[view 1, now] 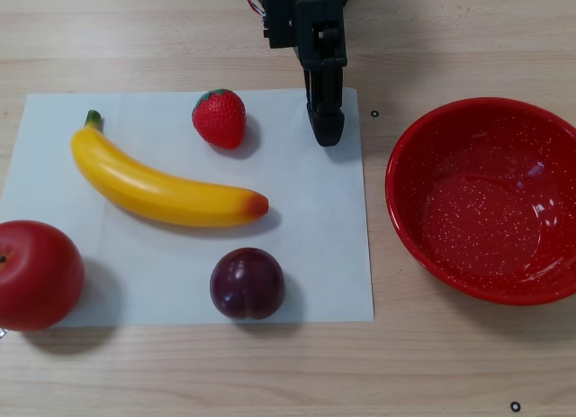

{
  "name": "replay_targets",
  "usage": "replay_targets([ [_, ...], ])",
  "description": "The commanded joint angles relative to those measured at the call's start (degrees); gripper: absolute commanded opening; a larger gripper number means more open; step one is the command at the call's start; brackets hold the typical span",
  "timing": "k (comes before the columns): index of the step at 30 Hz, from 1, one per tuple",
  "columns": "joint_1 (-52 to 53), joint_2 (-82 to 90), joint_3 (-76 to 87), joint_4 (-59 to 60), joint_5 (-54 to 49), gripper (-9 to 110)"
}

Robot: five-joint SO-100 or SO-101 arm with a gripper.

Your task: Grasp the banana and put it in the red bowl.

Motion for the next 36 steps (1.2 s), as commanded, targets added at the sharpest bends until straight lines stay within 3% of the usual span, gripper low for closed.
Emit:
replay_targets([
  [1, -0.1, -0.6, 0.3, 0.8, 0.8, 0],
  [9, -1.2, -4.6, -2.8, 2.0, -0.1, 0],
  [24, -2.8, -21.6, -27.0, 10.3, -2.8, 0],
  [31, -6.8, -29.6, -41.6, 17.4, -1.6, 0],
  [36, -10.5, -35.6, -53.9, 28.9, 1.5, 0],
])
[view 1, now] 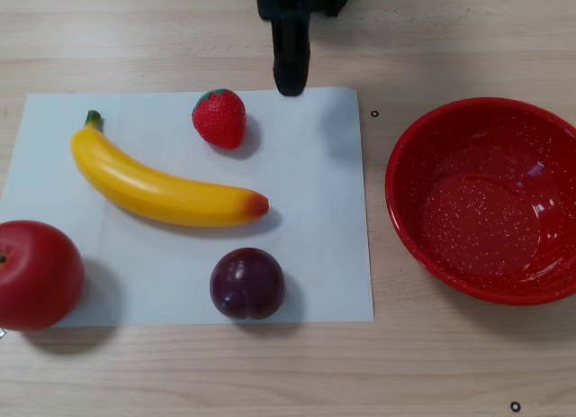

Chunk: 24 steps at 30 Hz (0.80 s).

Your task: Grasp the banana and put it in the red bowl.

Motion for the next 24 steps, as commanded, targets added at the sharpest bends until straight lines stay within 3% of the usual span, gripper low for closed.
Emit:
replay_targets([
  [1, -2.2, -2.4, -9.4, 5.7, 1.6, 0],
  [13, -14.3, -21.5, -36.0, 22.2, 9.3, 0],
  [24, -24.0, -35.4, -44.6, 17.9, 17.6, 0],
])
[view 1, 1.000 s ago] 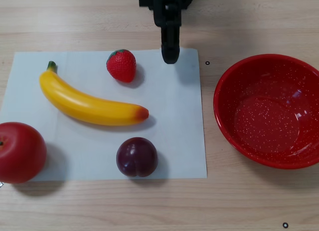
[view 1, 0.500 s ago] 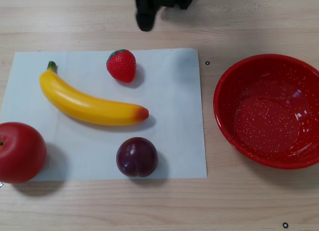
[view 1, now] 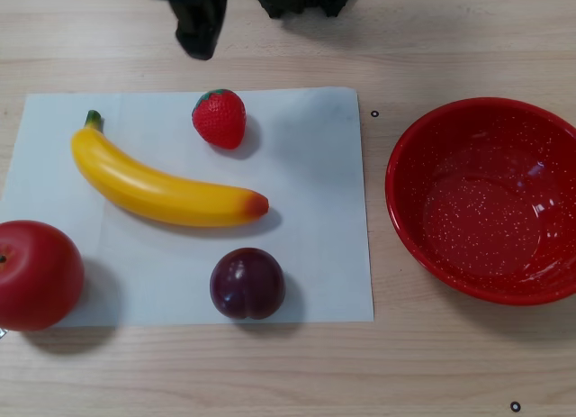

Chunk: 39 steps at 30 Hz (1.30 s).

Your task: Grasp the banana and put it in the red bowl.

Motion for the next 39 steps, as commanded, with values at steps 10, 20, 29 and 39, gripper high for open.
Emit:
replay_targets([
  [10, -2.7, -11.5, -15.7, -4.2, 6.2, 0],
  [20, -3.3, -21.4, -27.0, -3.3, 5.4, 10],
  [29, -3.9, -26.0, -26.7, -8.0, 5.3, 52],
  [39, -4.0, -30.7, -26.9, -14.8, 5.4, 65],
])
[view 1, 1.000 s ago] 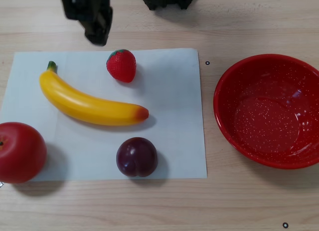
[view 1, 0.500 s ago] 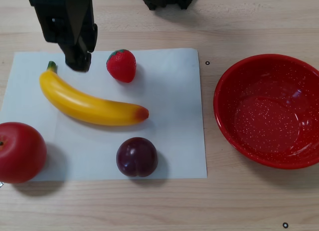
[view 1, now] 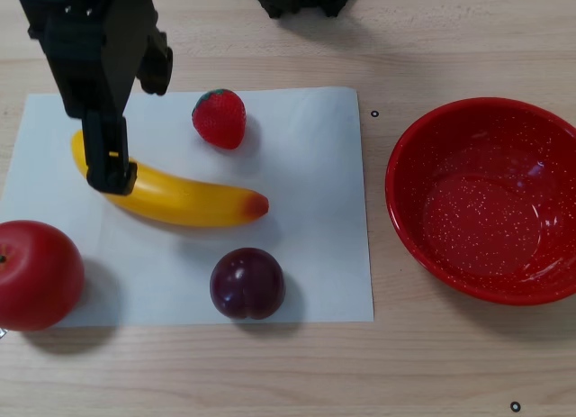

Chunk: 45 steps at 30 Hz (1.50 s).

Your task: Grasp the banana and put it in the red bowl.

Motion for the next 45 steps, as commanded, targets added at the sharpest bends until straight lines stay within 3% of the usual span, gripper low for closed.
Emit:
replay_targets([
  [1, -0.3, 1.7, -5.7, -2.1, -0.3, 67],
  [13, 0.5, -4.7, -10.5, -2.5, 0.8, 74],
  [45, 2.5, -19.2, -22.7, 1.0, -0.5, 74],
])
